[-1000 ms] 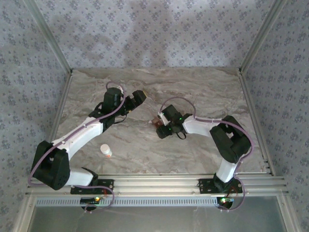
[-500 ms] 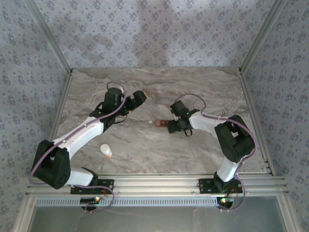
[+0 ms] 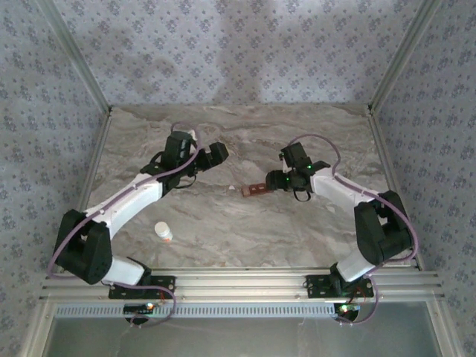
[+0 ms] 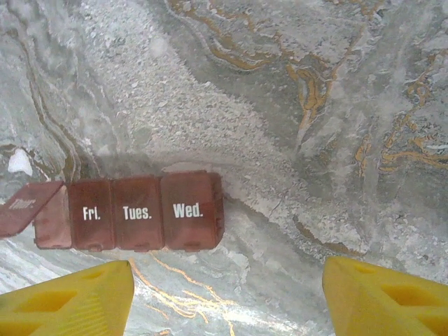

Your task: Sort the pills into containers

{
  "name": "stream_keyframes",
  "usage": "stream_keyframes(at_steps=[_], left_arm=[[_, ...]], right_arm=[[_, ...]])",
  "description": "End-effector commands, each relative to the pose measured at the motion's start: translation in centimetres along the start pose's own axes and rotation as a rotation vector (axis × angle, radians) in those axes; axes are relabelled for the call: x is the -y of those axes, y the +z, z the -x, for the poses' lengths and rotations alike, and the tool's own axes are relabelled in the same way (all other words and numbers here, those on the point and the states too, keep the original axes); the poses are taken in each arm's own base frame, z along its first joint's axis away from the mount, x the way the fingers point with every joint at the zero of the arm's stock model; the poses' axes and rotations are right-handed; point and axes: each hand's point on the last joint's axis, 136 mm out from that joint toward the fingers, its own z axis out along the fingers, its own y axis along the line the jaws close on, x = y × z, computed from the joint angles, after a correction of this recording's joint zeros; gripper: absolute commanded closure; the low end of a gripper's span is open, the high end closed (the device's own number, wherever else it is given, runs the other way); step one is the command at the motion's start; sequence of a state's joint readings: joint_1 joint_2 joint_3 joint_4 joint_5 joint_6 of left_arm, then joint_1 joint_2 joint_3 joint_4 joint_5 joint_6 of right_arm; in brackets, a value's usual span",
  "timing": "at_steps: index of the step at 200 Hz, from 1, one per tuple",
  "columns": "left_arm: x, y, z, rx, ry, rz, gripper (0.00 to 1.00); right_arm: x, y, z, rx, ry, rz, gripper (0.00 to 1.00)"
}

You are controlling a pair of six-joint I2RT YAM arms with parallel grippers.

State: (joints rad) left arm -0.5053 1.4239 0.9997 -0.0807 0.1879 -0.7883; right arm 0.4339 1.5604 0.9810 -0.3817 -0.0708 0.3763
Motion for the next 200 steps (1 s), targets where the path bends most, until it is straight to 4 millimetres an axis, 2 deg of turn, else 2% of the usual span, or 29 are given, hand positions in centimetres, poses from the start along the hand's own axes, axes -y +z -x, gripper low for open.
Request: stream_keyframes(at_steps=[1,48,106,200], left_arm=[[-0.7,0.6,-1.7,-0.079,0.148,0.081,0.02],[-1.5,1.8,-4.4,-0.169,0.394,0.221,0.02],[-2.1,3.5,-7.3,-0.256,0.614,0.314,0.02],[-2.8,4.7,-9.8,-0.300,0.706,0.314,0.02]], right_arm=[[-0.8,0.4,1.0,-0.008,0.047,0.049,0.27],[-1.1,2.7,1.3,-0.050,0.043,0.060,0.27],[-1.9,3.9,1.1,-0.070,0.053,0.094,0.27],[-2.1,5.8,-0.9,-0.123,0.051,0.081,0.27]])
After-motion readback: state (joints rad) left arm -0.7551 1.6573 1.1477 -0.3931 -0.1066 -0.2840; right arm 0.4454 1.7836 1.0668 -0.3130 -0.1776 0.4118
